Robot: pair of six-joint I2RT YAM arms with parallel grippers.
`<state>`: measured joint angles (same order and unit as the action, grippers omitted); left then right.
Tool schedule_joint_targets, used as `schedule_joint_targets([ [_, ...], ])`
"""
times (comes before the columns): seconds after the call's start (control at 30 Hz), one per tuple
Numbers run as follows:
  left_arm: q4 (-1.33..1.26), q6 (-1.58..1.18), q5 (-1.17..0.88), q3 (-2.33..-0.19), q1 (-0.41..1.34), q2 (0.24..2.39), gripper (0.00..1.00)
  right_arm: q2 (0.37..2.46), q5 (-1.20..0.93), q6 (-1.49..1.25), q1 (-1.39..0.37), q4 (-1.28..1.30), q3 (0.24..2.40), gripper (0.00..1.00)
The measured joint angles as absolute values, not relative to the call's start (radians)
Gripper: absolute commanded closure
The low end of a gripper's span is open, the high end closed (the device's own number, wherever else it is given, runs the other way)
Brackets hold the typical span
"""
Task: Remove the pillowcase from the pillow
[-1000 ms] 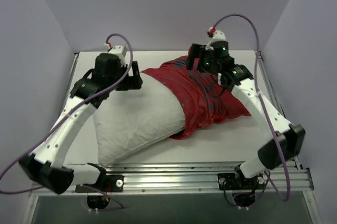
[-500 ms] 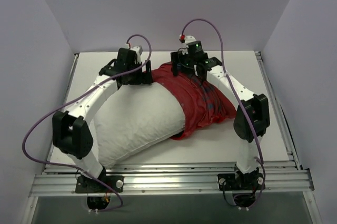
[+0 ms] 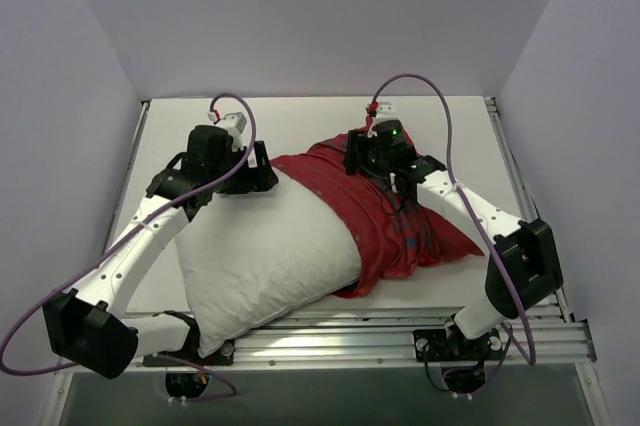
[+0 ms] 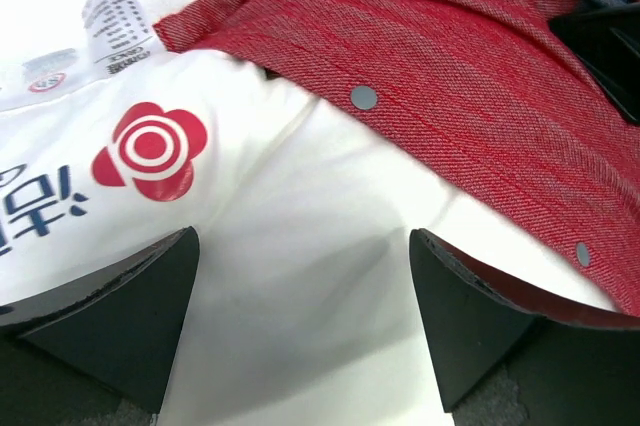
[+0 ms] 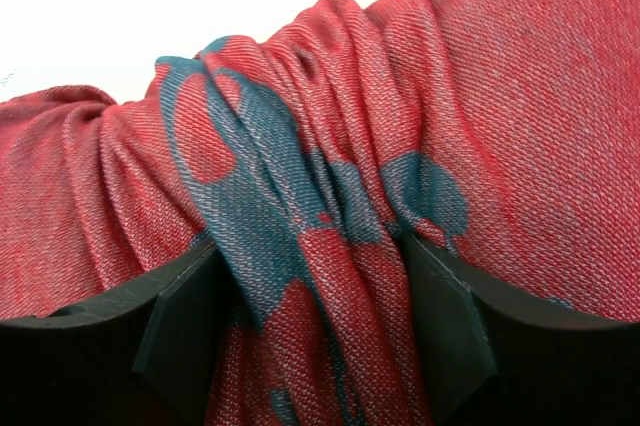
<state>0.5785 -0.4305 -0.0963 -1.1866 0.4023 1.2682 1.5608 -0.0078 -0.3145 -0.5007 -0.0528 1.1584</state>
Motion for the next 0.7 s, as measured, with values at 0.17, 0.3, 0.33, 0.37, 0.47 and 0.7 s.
schedule_joint_targets([
  [0.17, 0.642, -0.412, -0.086, -1.206, 0.403, 1.253, 0.06, 1.500, 0.040, -0.317, -0.535, 0.020, 1.157, 0.34],
  [0.3, 0.661, -0.393, -0.102, -1.264, 0.403, 1.333, 0.06, 1.510, 0.060, -0.312, -0.545, 0.051, 1.190, 0.26],
  [0.33, 0.664, -0.388, -0.117, -1.279, 0.403, 1.361, 0.06, 1.515, 0.065, -0.310, -0.549, 0.061, 1.202, 0.25],
  [0.37, 0.666, -0.384, -0.131, -1.291, 0.405, 1.389, 0.06, 1.522, 0.070, -0.306, -0.554, 0.070, 1.216, 0.23],
  [0.47, 0.670, -0.377, -0.153, -1.295, 0.418, 1.442, 0.04, 1.545, 0.084, -0.290, -0.577, 0.096, 1.261, 0.16],
  [0.7, 0.662, -0.379, -0.197, -1.282, 0.425, 1.441, 0.13, 1.635, 0.081, -0.238, -0.644, 0.181, 1.438, 0.10],
])
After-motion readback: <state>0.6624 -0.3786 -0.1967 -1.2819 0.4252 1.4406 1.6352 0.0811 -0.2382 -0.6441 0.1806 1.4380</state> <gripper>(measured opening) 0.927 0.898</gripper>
